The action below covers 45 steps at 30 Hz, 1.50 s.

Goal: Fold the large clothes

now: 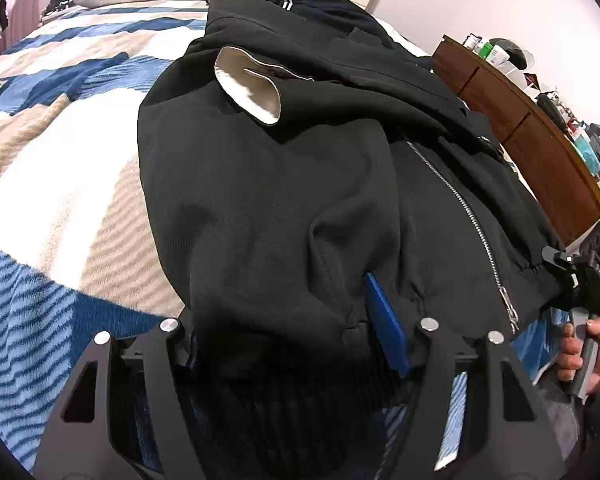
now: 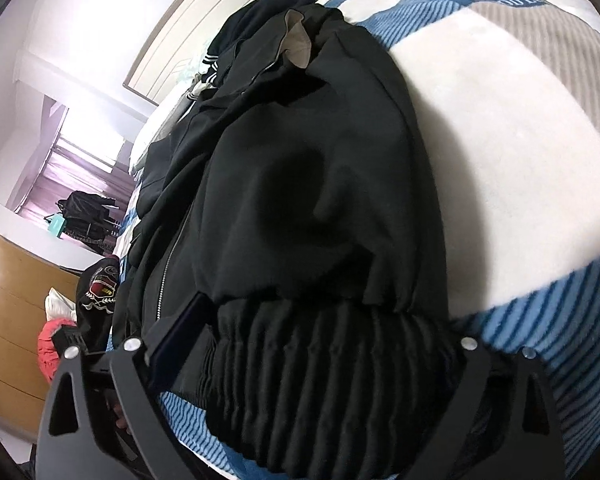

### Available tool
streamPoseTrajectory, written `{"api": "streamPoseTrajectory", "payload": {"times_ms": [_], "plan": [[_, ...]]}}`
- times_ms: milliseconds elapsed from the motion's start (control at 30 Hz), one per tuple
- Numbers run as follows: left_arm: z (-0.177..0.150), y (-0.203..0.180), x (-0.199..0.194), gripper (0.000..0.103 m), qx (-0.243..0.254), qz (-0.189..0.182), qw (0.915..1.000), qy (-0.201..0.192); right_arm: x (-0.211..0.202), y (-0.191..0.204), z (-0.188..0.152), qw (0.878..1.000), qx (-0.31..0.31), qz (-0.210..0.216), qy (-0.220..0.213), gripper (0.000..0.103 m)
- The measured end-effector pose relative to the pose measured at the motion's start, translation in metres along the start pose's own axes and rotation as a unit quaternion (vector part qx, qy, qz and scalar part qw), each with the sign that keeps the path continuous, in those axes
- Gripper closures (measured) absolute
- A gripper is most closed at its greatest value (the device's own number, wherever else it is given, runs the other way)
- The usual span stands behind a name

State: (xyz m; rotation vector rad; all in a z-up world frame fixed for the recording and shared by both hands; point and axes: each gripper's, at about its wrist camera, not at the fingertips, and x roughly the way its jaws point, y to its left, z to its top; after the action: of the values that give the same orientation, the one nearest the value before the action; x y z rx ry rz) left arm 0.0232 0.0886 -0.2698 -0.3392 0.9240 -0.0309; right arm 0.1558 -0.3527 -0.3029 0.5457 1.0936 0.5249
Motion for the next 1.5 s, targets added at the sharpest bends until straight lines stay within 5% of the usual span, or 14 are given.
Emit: {"api": "streamPoseTrajectory", "payload": {"times_ms": [267, 500, 600, 733, 767, 833, 967, 1267, 1500], "plan": [[0.000, 0.001, 0.000, 0.038, -0.004, -0.001, 1.0000, 0.001, 0.000, 0.002, 0.001, 1.000, 0.001, -0.014, 0.004, 0.012], [0.002, 0.017, -0.004, 0.038, -0.062, -0.054, 0.9965, 0.012, -0.020, 0.021, 0.004, 0.999, 0.001, -0.017, -0.031, 0.039], [0.002, 0.022, -0.004, 0.038, -0.089, -0.081, 0.9924, 0.025, -0.013, 0.024, 0.009, 1.000, 0.004, 0.001, -0.019, 0.035], [0.000, 0.017, 0.000, 0.038, -0.079, -0.076, 0.9933, 0.034, 0.013, 0.024, 0.009, 0.999, -0.002, -0.027, 0.024, 0.032], [0.000, 0.014, 0.000, 0.048, -0.069, -0.071, 0.9945, 0.033, 0.014, 0.026, 0.010, 0.999, -0.007, -0.031, 0.021, 0.035], [0.002, 0.014, -0.005, 0.066, -0.059, -0.072, 0.9953, 0.028, 0.011, 0.023, 0.009, 1.000, 0.012, -0.013, 0.017, 0.048], [0.009, 0.020, -0.018, 0.074, -0.071, -0.106, 0.9917, 0.015, -0.003, 0.028, 0.009, 1.000, 0.008, 0.014, -0.002, 0.070], [0.031, 0.016, -0.095, 0.080, -0.105, -0.150, 0.9814, -0.058, -0.063, 0.068, 0.010, 0.993, 0.000, 0.103, -0.057, 0.074], [0.007, 0.006, -0.162, 0.080, -0.108, -0.170, 0.9757, -0.086, -0.113, 0.088, -0.027, 0.988, -0.023, 0.141, -0.050, 0.074]]}}
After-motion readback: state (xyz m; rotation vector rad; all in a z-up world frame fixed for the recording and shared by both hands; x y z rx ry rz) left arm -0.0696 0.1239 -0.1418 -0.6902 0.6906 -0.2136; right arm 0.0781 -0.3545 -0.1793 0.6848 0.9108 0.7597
